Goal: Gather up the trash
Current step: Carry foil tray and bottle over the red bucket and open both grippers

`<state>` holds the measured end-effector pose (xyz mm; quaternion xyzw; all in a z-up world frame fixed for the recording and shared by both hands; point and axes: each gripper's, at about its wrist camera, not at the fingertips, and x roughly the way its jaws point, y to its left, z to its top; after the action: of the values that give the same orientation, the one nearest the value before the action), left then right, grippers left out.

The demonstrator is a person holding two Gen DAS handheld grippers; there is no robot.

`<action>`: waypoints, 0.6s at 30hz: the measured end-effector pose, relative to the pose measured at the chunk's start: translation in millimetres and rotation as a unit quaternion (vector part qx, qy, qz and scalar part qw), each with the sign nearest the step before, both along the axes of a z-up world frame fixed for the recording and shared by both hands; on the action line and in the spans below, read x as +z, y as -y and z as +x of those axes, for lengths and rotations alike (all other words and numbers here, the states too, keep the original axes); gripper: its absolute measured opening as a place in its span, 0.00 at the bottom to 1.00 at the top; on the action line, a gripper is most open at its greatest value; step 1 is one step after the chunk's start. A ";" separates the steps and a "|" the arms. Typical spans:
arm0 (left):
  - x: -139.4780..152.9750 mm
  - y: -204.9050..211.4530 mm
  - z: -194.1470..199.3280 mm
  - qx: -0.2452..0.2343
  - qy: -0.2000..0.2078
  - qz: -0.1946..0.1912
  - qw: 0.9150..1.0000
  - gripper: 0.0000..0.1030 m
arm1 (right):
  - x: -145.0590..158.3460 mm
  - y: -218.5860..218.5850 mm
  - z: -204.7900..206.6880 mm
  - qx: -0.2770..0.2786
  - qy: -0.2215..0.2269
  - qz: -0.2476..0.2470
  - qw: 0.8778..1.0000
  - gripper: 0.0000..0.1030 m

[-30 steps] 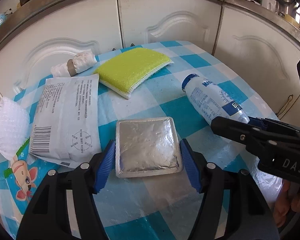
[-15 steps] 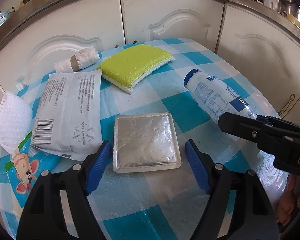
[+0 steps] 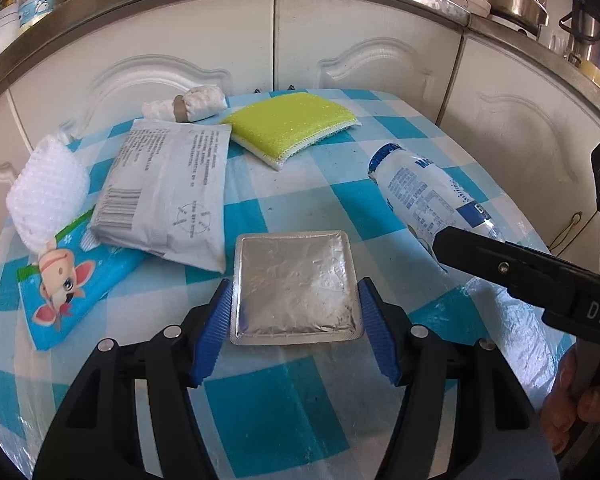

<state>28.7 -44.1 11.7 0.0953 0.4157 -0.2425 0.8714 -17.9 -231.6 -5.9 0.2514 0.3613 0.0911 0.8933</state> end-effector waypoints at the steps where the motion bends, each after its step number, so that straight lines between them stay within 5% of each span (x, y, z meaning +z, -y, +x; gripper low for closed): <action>1: 1.2 -5.4 -5.2 0.005 0.002 -0.003 1.000 0.61 | -0.3 -1.8 -0.3 0.002 -0.001 0.001 1.000 0.42; 18: 24.7 -121.0 -86.3 0.084 0.003 -0.045 0.995 0.62 | 4.3 -65.2 -12.5 0.083 0.013 0.011 0.996 0.42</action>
<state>-57.7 76.9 36.4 0.0209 0.4082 -0.1864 0.8934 -30.4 -166.5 -1.6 0.2293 0.3677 0.1719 0.8847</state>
